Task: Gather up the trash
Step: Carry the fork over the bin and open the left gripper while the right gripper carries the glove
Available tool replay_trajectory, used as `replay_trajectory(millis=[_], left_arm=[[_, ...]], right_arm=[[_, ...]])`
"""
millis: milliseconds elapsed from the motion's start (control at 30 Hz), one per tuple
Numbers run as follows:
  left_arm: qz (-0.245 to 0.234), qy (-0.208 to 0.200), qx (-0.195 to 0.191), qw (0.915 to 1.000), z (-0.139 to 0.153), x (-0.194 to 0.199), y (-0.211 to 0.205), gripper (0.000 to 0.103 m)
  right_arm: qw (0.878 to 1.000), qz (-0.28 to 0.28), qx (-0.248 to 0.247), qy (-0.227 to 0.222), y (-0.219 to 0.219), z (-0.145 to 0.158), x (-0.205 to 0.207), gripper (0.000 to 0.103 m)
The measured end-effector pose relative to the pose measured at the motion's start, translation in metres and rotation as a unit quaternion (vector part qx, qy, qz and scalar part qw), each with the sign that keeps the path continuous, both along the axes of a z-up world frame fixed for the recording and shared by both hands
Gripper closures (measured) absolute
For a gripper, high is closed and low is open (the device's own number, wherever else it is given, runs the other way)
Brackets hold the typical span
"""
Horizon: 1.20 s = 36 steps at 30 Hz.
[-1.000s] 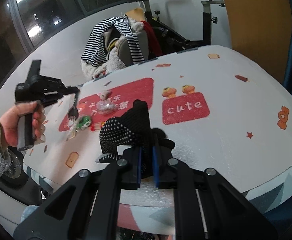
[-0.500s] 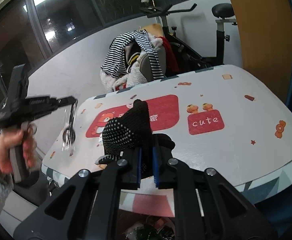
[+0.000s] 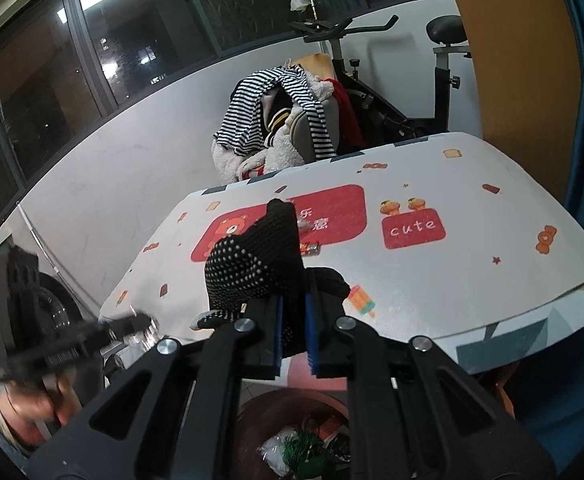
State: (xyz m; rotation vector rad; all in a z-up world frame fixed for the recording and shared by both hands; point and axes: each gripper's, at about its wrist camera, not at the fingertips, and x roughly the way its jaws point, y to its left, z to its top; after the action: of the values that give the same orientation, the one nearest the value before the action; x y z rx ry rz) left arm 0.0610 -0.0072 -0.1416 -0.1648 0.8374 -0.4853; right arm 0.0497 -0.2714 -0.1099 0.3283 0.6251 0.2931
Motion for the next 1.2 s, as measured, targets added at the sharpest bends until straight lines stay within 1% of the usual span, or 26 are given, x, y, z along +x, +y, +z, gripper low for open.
replay_trajectory(millis=[100,167,233,267,300,367,400,433,533,600,633,700,733,767,867,933,1033,1133,1200], left_arm=[[0.006,0.022,0.0,0.9997,-0.018,-0.008,0.002,0.1],[0.003,0.034,-0.002,0.9994,-0.026,-0.011,0.002,0.1],[0.0,0.036,0.001,0.9993,-0.03,-0.016,0.001,0.098],[-0.001,0.038,0.004,0.9993,-0.031,-0.016,0.0,0.091],[0.0,0.041,0.004,0.9992,-0.032,-0.016,0.001,0.074],[-0.002,0.051,-0.012,0.9986,-0.036,-0.019,0.003,0.053],[0.003,0.051,-0.025,0.9984,-0.036,-0.022,0.005,0.051],[0.007,0.05,-0.03,0.9983,-0.036,-0.024,0.007,0.05],[0.031,0.036,-0.025,0.9986,-0.034,-0.033,0.011,0.044],[0.053,0.022,-0.024,0.9981,-0.029,-0.04,0.018,0.034],[0.063,0.016,-0.025,0.9976,-0.026,-0.044,0.022,0.031],[0.091,0.004,-0.033,0.9953,-0.018,-0.053,0.032,0.02],[0.11,-0.005,-0.037,0.9932,-0.013,-0.058,0.038,0.018],[0.12,-0.009,-0.036,0.9921,-0.01,-0.06,0.04,0.014],[0.155,-0.03,-0.012,0.9874,0.001,-0.067,0.05,0.008],[0.182,-0.041,0.006,0.9824,0.005,-0.068,0.057,0.007],[0.222,-0.04,0.014,0.9741,0.005,-0.067,0.073,0.007],[0.246,-0.035,0.02,0.9684,0.0,-0.069,0.083,0.007],[0.258,-0.029,0.019,0.9654,-0.003,-0.07,0.089,0.007]], right_arm=[[1.0,0.008,0.0,0.002,0.005,-0.004,-0.009,0.09],[1.0,0.013,-0.001,0.005,0.009,-0.008,-0.014,0.09],[1.0,0.017,-0.003,0.007,0.011,-0.009,-0.016,0.09],[1.0,0.019,-0.003,0.009,0.011,-0.01,-0.018,0.09],[1.0,0.02,-0.003,0.01,0.012,-0.011,-0.019,0.09],[1.0,0.023,-0.003,0.013,0.012,-0.013,-0.023,0.09],[1.0,0.024,-0.004,0.015,0.013,-0.015,-0.024,0.09],[1.0,0.025,-0.004,0.017,0.014,-0.017,-0.025,0.09],[0.999,0.03,-0.006,0.026,0.018,-0.023,-0.029,0.09],[0.999,0.036,-0.007,0.035,0.021,-0.029,-0.031,0.09],[0.998,0.042,-0.011,0.04,0.023,-0.034,-0.033,0.09],[0.997,0.054,-0.021,0.051,0.03,-0.043,-0.035,0.09],[0.996,0.058,-0.024,0.056,0.032,-0.047,-0.036,0.09],[0.996,0.062,-0.024,0.064,0.034,-0.052,-0.036,0.09],[0.993,0.076,-0.022,0.087,0.042,-0.067,-0.038,0.09],[0.991,0.091,-0.033,0.096,0.051,-0.079,-0.04,0.09],[0.985,0.109,-0.049,0.122,0.062,-0.099,-0.04,0.09],[0.981,0.123,-0.054,0.144,0.071,-0.117,-0.042,0.09],[0.978,0.127,-0.059,0.152,0.074,-0.125,-0.041,0.09]])
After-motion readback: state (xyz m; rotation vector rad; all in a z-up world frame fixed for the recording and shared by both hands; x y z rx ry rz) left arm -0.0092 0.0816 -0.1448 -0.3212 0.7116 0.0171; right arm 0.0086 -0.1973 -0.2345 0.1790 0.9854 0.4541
